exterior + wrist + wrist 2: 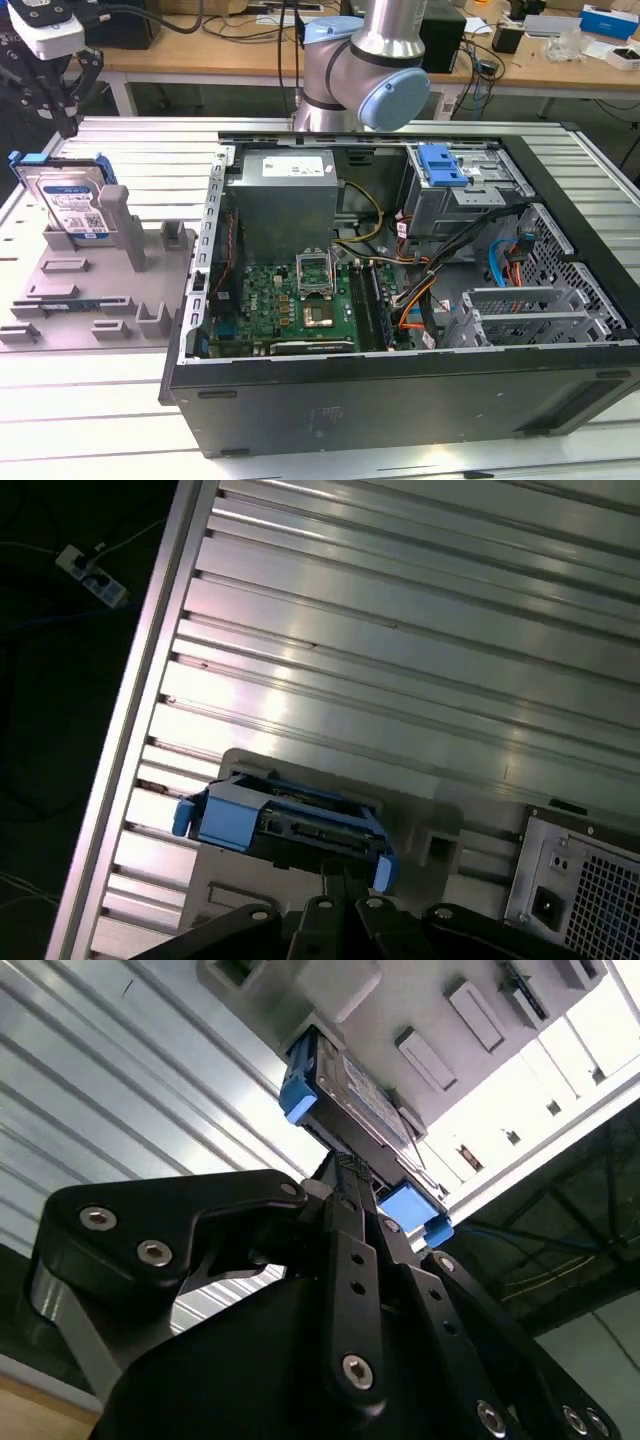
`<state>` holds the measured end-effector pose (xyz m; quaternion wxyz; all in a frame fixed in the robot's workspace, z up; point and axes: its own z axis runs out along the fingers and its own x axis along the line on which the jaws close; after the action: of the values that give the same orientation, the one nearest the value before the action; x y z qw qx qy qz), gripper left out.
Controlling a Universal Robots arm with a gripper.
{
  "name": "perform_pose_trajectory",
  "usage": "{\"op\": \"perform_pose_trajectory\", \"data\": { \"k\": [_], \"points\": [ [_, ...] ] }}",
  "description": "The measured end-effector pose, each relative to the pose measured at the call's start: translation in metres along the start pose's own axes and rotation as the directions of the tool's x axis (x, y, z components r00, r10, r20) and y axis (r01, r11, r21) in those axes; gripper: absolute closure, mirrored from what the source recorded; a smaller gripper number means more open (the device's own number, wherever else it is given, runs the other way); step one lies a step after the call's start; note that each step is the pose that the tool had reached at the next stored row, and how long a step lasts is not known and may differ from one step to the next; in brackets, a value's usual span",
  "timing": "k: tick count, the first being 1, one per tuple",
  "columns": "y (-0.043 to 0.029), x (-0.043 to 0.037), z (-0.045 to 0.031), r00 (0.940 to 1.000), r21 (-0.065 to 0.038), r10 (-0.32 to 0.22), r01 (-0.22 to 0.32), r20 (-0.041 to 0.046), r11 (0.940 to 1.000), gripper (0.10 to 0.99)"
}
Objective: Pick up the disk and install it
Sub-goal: 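Pick up the disk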
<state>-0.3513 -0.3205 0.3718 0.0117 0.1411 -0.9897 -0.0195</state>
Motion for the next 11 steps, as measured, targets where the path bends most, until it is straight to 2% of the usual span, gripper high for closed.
{"op": "perform_pose_trajectory", "data": {
  "k": [2,6,7,9,10,11],
  "points": [
    [0.0,0.0,0.0004,0.9992,0.001,-0.041,0.041,-0.0017,0.9992,0.98],
    [-0.0001,0.0,0.0017,0.9876,0.002,-0.157,0.157,-0.0069,0.9876,0.729],
    [-0.0001,0.0,0.002,0.984,0.002,-0.178,0.178,-0.0078,0.984,0.671],
    [-0.0001,0.0,0.0026,0.976,0.003,-0.218,0.218,-0.0096,0.976,0.671],
    [-0.0001,0.0,0.0029,0.9669,0.003,-0.255,0.255,-0.0114,0.9669,0.604],
    [-0.0001,0.0,0.003,0.9624,0.004,-0.272,0.272,-0.0122,0.9624,0.604]
  ]
}}
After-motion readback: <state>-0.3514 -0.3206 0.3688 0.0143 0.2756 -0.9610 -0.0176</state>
